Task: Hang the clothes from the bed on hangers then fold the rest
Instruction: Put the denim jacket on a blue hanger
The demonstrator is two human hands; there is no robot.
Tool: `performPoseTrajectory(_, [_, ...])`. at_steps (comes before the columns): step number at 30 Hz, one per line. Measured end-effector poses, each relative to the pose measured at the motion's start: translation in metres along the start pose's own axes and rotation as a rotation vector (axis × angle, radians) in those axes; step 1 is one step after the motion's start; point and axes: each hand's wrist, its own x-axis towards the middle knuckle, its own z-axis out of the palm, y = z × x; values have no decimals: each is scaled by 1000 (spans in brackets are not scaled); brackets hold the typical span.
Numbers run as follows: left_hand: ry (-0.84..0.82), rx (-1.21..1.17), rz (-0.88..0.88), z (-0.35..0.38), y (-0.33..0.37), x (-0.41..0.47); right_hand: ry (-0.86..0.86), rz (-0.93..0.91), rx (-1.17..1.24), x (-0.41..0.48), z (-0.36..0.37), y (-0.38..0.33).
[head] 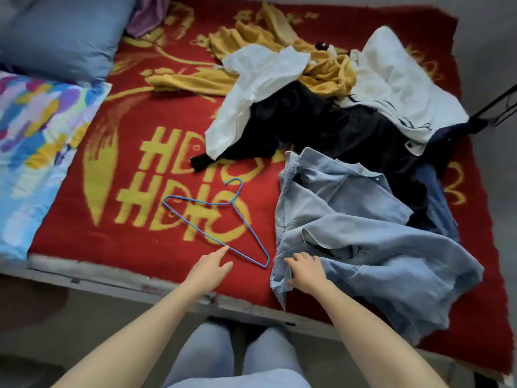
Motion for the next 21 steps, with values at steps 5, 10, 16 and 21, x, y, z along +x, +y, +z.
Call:
performPoseTrajectory(5, [-36, -91, -92, 18, -25, -11, 29, 100, -73, 7, 12, 1])
performPoseTrajectory(10, [-70, -160, -113, 29, -22, -15, -20, 130, -38, 2, 10, 12])
performPoseTrajectory(16, [-185, -615, -273, 40, 19, -15, 472, 225, 429, -37, -10, 12])
performPoseTrajectory(21, [-384, -1173, -620, 63, 60, -3, 791, 123, 552, -88, -29, 8])
